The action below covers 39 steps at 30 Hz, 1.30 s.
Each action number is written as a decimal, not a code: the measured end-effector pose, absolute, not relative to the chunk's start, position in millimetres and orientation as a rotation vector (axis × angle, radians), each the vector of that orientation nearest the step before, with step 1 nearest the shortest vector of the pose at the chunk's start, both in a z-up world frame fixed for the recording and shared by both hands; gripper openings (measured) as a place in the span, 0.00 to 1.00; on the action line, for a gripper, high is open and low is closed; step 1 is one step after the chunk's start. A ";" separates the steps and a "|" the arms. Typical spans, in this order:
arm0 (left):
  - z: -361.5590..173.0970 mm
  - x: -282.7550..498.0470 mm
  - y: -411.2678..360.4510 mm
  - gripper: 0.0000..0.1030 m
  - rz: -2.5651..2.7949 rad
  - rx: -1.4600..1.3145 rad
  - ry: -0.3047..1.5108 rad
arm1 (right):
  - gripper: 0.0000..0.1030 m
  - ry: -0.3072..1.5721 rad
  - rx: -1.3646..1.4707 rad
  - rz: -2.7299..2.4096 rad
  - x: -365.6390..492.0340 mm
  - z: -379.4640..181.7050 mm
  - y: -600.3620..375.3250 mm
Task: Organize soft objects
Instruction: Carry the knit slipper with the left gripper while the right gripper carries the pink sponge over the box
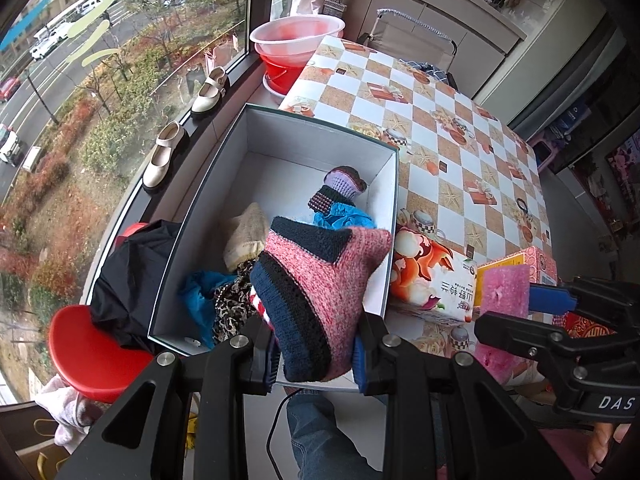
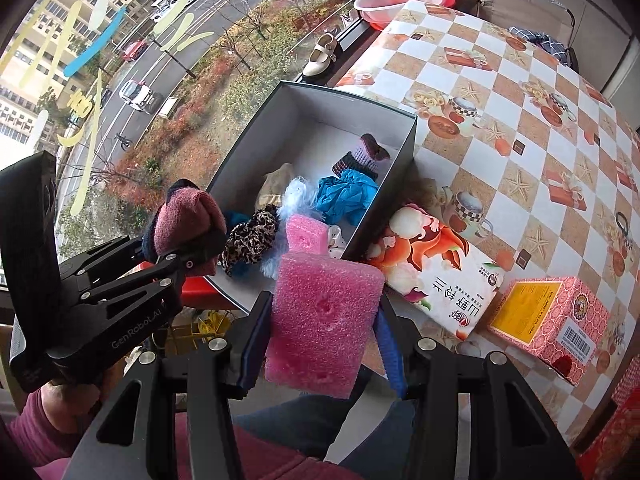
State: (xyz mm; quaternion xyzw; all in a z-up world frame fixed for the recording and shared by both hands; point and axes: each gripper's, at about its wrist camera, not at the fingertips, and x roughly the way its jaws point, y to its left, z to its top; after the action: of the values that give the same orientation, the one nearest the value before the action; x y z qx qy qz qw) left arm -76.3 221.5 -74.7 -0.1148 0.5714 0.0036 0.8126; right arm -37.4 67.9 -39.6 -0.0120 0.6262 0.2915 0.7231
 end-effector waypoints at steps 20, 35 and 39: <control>-80.3 -75.4 226.9 0.30 0.038 -0.224 1.224 | 0.49 1.368 -0.070 0.672 -28.8 -38.4 87.7; -103.6 -59.5 238.4 0.30 0.077 -0.223 1.275 | 0.49 1.384 -0.120 0.701 -3.5 -51.8 121.4; -107.5 -53.3 239.6 0.30 0.080 -0.220 1.284 | 0.49 1.389 -0.123 0.698 5.4 -54.8 125.5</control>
State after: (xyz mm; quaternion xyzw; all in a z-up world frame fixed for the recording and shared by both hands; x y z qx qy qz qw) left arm -53.3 239.6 -107.5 -0.1023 0.5975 0.0373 0.7944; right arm 5.4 125.5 -54.8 -0.0555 0.6264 0.3145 0.7111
